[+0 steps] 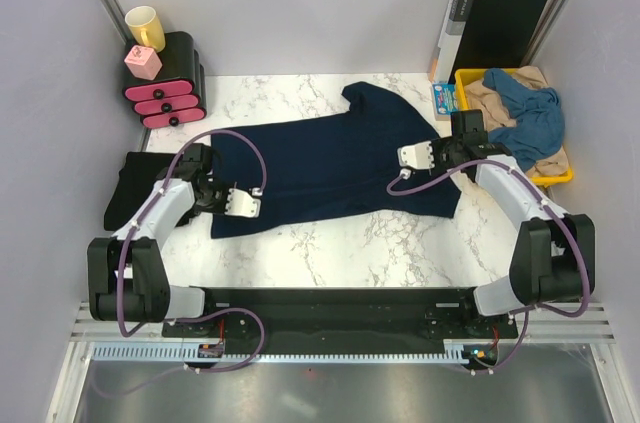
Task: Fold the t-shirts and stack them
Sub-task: Flatten out the tshirt
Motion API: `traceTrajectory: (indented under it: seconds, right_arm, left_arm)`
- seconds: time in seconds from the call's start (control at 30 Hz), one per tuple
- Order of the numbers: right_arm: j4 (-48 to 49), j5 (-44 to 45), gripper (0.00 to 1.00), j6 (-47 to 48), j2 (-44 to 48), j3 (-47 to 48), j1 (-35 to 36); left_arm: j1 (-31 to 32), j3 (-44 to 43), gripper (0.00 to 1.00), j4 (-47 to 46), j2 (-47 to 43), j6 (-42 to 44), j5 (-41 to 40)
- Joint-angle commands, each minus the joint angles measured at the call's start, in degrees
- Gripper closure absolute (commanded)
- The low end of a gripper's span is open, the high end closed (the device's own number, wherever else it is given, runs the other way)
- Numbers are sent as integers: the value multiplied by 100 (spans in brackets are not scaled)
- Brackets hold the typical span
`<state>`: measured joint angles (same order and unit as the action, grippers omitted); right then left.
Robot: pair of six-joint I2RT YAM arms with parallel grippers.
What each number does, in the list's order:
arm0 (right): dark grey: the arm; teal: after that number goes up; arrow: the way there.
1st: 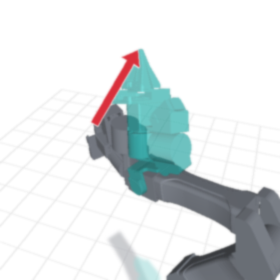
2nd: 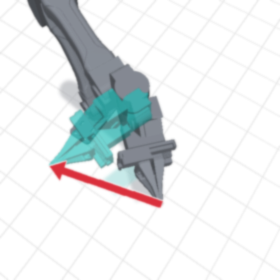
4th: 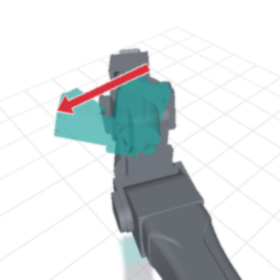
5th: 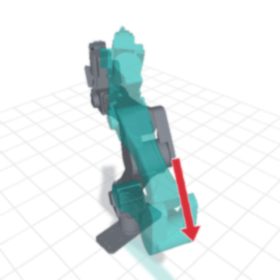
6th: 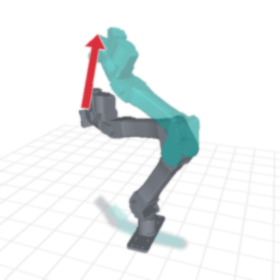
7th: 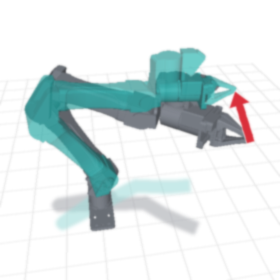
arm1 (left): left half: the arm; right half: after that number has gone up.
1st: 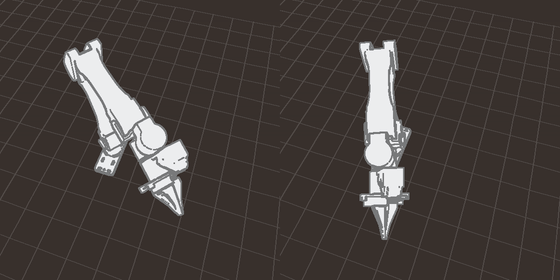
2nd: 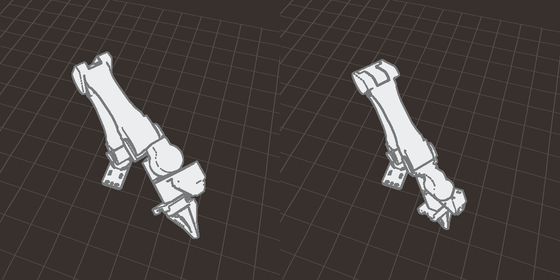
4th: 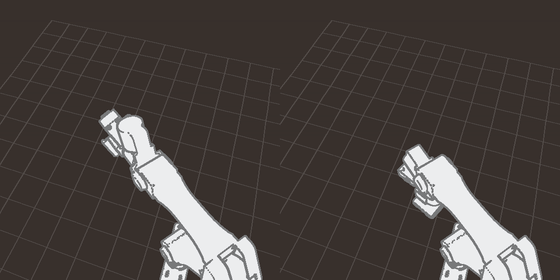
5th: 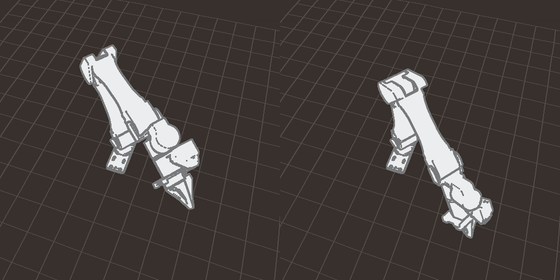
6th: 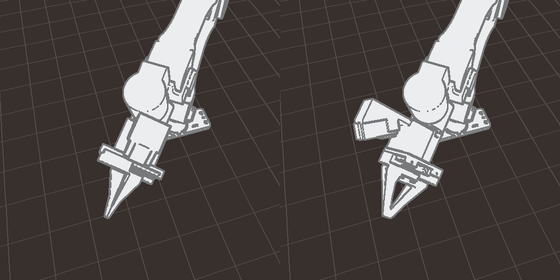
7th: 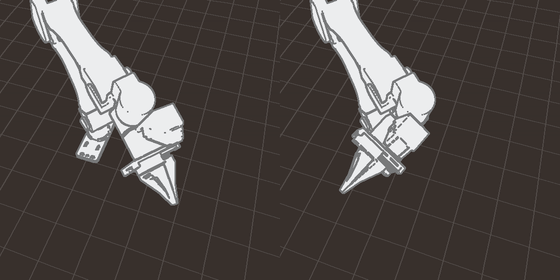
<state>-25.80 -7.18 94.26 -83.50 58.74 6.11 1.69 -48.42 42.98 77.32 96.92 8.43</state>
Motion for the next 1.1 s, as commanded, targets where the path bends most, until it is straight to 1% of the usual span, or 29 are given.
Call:
traceTrajectory:
  seconds: [0.0,0.13,0.33,0.43,0.47,0.53,0.63,0.83,1.07]
  right_arm:
    - [567,41,100,40,-201,419,101]
    - [611,32,100,101,-342,577,241]
    - [647,15,98,251,-482,568,356]
    - [708,6,98,277,-544,577,417]
    - [778,15,98,286,-570,560,461]
    - [813,41,98,295,-605,577,505]
    - [971,59,99,286,-658,577,558]
    - [1314,94,100,242,-799,656,672]
    - [2201,235,100,216,-939,569,830]
  left_arm:
    - [-29,-220,98,-114,81,11,-78]
    - [-29,-255,98,-123,134,28,-87]
    - [-29,-168,98,-158,222,151,-280]
    - [-29,-71,98,-421,248,230,-368]
    - [-29,-27,98,-744,249,230,-420]
    - [-29,105,98,-1088,275,257,-552]
    - [-29,149,98,-1573,310,257,-579]
    - [6,96,98,-1591,433,292,-561]
    - [59,131,98,-1723,547,283,-596]
